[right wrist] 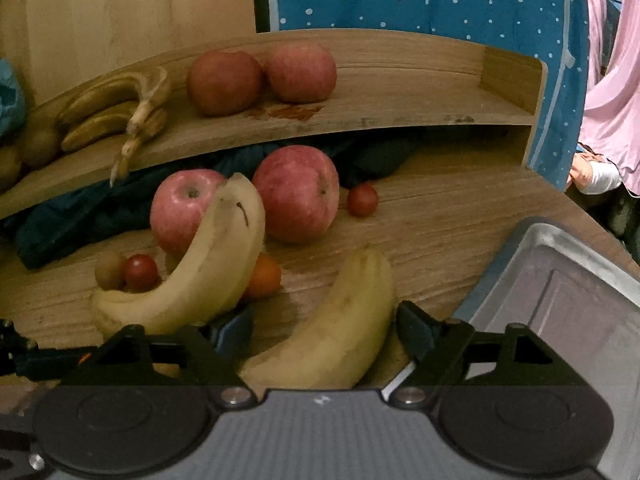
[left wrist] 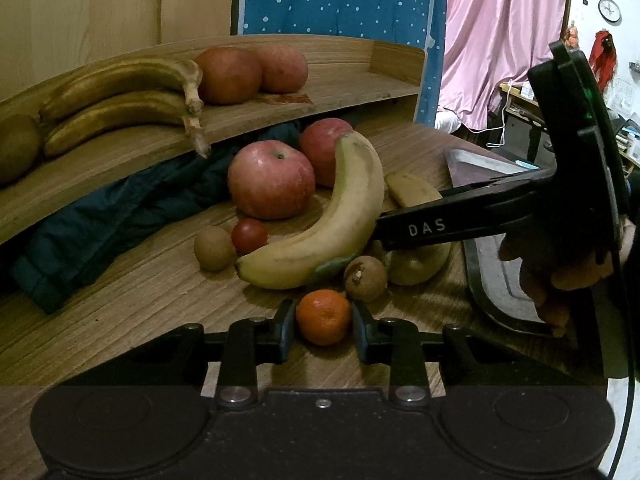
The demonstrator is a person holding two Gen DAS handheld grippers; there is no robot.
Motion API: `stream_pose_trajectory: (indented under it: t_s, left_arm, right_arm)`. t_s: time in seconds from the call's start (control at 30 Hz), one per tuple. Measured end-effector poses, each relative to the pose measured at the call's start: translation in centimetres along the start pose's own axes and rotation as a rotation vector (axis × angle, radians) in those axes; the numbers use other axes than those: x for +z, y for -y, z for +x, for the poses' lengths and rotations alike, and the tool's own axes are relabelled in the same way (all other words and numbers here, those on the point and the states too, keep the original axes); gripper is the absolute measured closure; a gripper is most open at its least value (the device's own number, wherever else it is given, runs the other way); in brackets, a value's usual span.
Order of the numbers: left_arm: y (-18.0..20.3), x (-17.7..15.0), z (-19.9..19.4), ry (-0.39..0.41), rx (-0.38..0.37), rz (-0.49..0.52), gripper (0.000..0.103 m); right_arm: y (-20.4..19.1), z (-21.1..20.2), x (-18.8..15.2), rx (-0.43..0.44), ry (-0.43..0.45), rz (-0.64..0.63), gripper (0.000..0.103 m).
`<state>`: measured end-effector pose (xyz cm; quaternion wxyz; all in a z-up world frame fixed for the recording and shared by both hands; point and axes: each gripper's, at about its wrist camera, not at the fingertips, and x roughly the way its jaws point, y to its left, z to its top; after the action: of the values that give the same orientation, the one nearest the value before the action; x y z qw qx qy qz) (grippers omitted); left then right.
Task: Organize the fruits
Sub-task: 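Close the left gripper on the mandarin while the right gripper grasps the banana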
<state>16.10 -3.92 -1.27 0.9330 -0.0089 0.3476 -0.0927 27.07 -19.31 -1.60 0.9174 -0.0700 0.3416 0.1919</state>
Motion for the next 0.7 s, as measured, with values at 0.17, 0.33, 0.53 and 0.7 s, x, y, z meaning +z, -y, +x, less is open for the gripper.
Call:
stream_pose_trajectory:
  t_s: [0.17, 0.33, 0.53, 0.7]
  left_arm:
    - [-0.1, 0.0, -0.7, 0.019, 0.014, -0.005, 0.071]
    - [0.0, 0.0, -1.7, 0.022, 0.02, -0.013, 0.072]
    - [0.8, 0.3, -3.2, 0.054, 0.011, 0.007, 0.072]
    - [2.0, 0.7, -3.7, 0.075, -0.007, 0.026, 0.072]
  right_arm:
    - [0.5, -0.5, 0.1, -0.004, 0.006, 0.053, 0.055]
    - [0.8, -1.3, -0.4, 0.022, 0.011, 0.127, 0.062]
    - [2.0, -3.6, -1.9, 0.044, 0.071, 0.239, 0.062]
    - [2.7, -5.8, -2.0, 0.058, 0.133, 0.265, 0.063]
